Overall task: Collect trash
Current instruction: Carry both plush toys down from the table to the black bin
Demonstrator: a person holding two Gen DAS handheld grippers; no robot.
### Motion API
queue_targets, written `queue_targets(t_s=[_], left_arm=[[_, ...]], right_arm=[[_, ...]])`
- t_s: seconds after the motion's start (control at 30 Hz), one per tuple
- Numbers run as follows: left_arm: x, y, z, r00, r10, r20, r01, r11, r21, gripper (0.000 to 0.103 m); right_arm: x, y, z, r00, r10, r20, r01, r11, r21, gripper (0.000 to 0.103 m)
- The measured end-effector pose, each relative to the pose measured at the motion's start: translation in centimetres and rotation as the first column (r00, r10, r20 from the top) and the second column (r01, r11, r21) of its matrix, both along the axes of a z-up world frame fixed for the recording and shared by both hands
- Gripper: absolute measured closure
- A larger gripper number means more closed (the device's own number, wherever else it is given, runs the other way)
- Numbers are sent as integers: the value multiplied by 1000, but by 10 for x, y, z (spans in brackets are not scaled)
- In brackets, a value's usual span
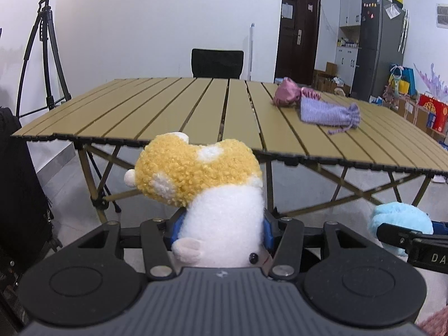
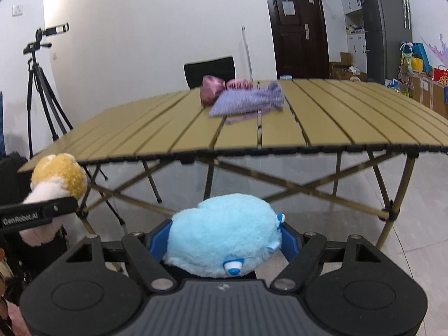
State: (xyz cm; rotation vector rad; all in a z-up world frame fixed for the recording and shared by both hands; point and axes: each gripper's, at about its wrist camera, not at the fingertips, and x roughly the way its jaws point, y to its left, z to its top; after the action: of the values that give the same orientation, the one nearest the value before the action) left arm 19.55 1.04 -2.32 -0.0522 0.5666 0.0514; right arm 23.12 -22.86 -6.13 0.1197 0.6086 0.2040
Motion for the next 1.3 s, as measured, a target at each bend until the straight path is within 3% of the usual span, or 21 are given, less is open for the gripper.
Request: queue_targets(t_s=[0.57, 0.77, 1.3], left_arm=[[-15, 11, -52, 988, 8, -153, -1, 999, 49, 51], [-7, 21, -68, 976, 23, -216, -17, 999, 32, 51], [16, 18, -80, 952, 50, -302, -49, 999, 12, 51]], right_arm=[[-10, 1, -58, 987, -11, -157, -2, 997, -83, 27], [-5, -8, -74, 978, -45, -203, 27, 995, -91, 27], [6, -27, -92, 957, -117, -264, 96, 991, -91, 27]])
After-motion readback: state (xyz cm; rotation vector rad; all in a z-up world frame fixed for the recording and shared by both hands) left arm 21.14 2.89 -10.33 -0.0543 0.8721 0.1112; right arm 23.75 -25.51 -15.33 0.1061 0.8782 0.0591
